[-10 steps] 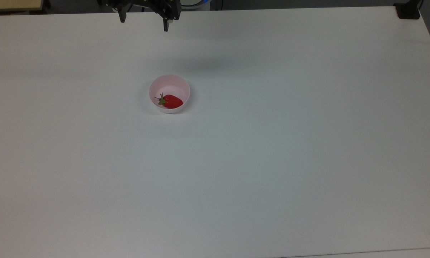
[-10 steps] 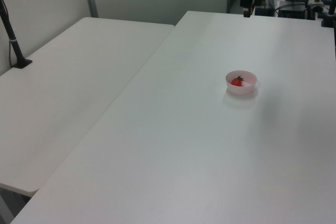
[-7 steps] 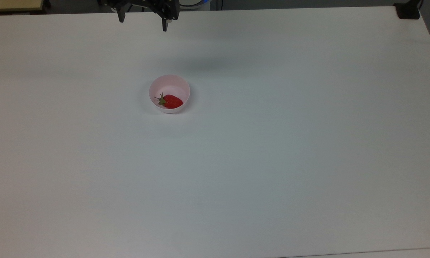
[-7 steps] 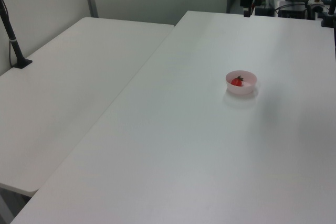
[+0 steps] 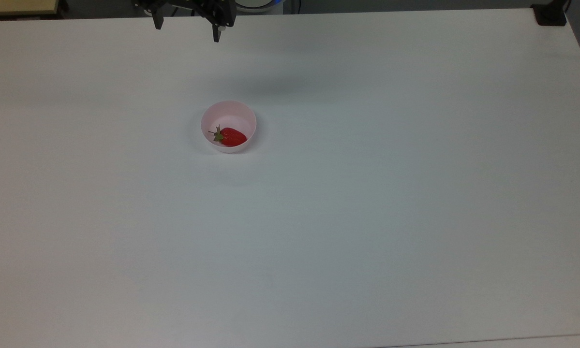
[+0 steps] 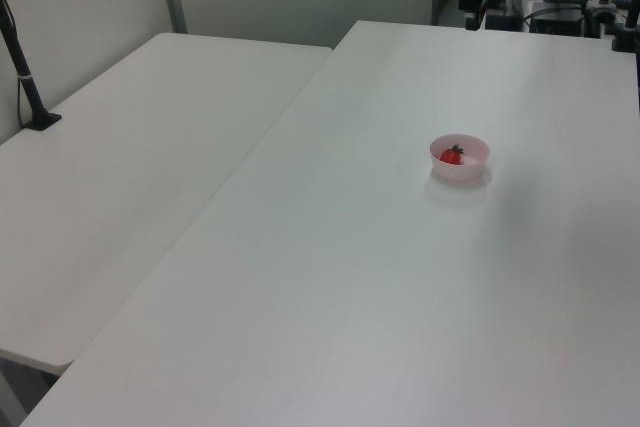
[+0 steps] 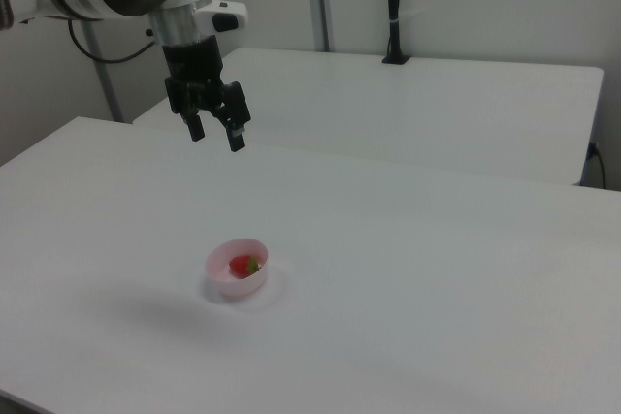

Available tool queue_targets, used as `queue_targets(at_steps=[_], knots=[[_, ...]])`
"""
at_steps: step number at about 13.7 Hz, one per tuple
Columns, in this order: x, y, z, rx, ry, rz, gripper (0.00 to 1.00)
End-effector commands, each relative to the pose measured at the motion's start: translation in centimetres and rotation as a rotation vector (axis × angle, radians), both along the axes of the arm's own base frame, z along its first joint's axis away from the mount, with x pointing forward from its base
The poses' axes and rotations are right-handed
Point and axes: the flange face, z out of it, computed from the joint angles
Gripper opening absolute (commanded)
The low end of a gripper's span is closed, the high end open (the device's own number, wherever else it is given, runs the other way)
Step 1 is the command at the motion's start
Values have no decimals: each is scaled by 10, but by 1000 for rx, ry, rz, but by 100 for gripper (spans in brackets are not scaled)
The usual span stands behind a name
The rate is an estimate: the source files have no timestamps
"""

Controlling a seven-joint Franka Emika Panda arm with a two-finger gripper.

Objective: Pick up strawberry from bowl

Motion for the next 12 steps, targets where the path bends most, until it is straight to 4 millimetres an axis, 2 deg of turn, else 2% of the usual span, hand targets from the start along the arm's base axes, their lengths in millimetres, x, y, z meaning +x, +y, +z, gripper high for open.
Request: queue_targets(at_steps=[1,8,12], knots=[[-5,1,5,10,-6,1,100],[-4,-1,1,19,-2,-7,100],[5,-1,-13,18,5,-21,100]])
